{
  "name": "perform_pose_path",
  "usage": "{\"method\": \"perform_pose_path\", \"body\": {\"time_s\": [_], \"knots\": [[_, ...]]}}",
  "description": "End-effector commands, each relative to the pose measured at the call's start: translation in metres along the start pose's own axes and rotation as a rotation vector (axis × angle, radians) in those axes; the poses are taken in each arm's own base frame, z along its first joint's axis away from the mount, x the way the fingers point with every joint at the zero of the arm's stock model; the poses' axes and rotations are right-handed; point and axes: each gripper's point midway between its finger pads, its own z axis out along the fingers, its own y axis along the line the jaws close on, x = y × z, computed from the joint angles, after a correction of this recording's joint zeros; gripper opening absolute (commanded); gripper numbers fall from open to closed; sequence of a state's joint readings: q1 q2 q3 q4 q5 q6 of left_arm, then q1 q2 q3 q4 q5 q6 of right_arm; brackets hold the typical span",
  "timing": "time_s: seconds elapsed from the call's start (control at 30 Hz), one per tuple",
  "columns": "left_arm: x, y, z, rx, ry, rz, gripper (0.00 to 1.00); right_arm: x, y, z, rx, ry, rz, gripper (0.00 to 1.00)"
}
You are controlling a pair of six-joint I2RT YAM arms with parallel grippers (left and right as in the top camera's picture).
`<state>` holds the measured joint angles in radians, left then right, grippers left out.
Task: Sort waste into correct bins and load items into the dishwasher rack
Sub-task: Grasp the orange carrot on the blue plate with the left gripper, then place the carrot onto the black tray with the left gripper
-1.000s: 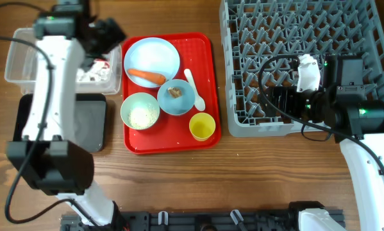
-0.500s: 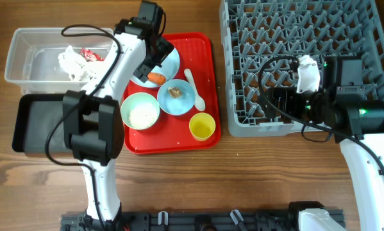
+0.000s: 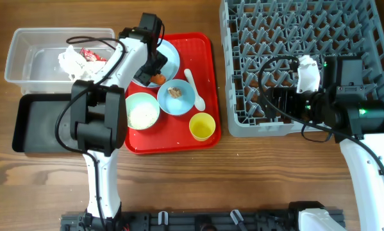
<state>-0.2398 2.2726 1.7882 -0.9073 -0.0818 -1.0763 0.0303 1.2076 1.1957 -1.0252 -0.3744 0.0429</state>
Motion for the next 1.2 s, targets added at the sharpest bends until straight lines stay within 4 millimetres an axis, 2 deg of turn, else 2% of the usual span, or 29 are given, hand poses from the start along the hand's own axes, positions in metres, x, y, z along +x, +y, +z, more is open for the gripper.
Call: {"method": "perform_pose_path", "body": {"time_s": [0.0,0.13,0.2,0.3,0.4,0.47,0.53,0.6,0.63,0.7,0.77,0.87,0.97,1.0,1.07,1.17], "knots": [[0.0,0.008,0.011,-0.034,-0.008,0.0,0.46,-0.001,0.005,0.0,-0.022,0.001,-0.019,1.0],[0.006,0.006,0.009,-0.019,0.027,0.054,0.15,-0.001,0.005,0.0,-0.022,0.001,-0.019,1.0],[0.009,0.003,0.006,0.0,0.045,0.084,0.1,-0.001,0.005,0.0,-0.022,0.0,-0.02,1.0],[0.007,-0.009,-0.008,0.06,0.049,0.147,0.1,-0.001,0.005,0.0,-0.022,0.001,-0.02,1.0],[-0.003,-0.031,-0.047,0.161,0.004,0.241,0.09,-0.002,0.005,0.0,-0.022,-0.002,-0.022,1.0],[-0.008,-0.046,-0.088,0.253,-0.025,0.298,0.1,-0.003,0.005,0.0,-0.022,-0.007,-0.023,1.0],[-0.01,-0.053,-0.128,0.332,-0.054,0.33,0.11,-0.004,0.005,0.0,-0.022,-0.01,-0.025,1.0],[-0.011,-0.049,-0.169,0.383,-0.088,0.331,0.11,-0.004,0.005,0.0,-0.022,-0.011,-0.025,1.0],[-0.012,-0.041,-0.191,0.4,-0.106,0.328,0.1,-0.004,0.005,0.0,-0.022,-0.011,-0.025,1.0],[-0.015,-0.021,-0.222,0.392,-0.14,0.312,0.09,-0.005,0.005,0.0,-0.022,-0.013,-0.026,1.0],[-0.023,0.022,-0.249,0.311,-0.187,0.277,0.08,-0.005,0.005,0.0,-0.022,-0.013,-0.026,1.0],[-0.04,0.088,-0.266,0.13,-0.246,0.211,0.08,-0.005,0.005,0.0,-0.022,-0.014,-0.026,1.0],[-0.058,0.153,-0.269,-0.061,-0.247,0.125,0.09,-0.007,0.005,0.0,-0.022,-0.021,-0.029,1.0],[-0.063,0.167,-0.268,-0.098,-0.234,0.097,0.09,-0.007,0.005,0.0,-0.022,-0.021,-0.029,1.0],[-0.078,0.199,-0.255,-0.166,-0.2,0.007,0.09,-0.007,0.005,0.0,-0.022,-0.022,-0.03,1.0],[-0.09,0.233,-0.226,-0.207,-0.139,-0.109,0.09,-0.007,0.005,0.0,-0.022,-0.022,-0.03,1.0]]}}
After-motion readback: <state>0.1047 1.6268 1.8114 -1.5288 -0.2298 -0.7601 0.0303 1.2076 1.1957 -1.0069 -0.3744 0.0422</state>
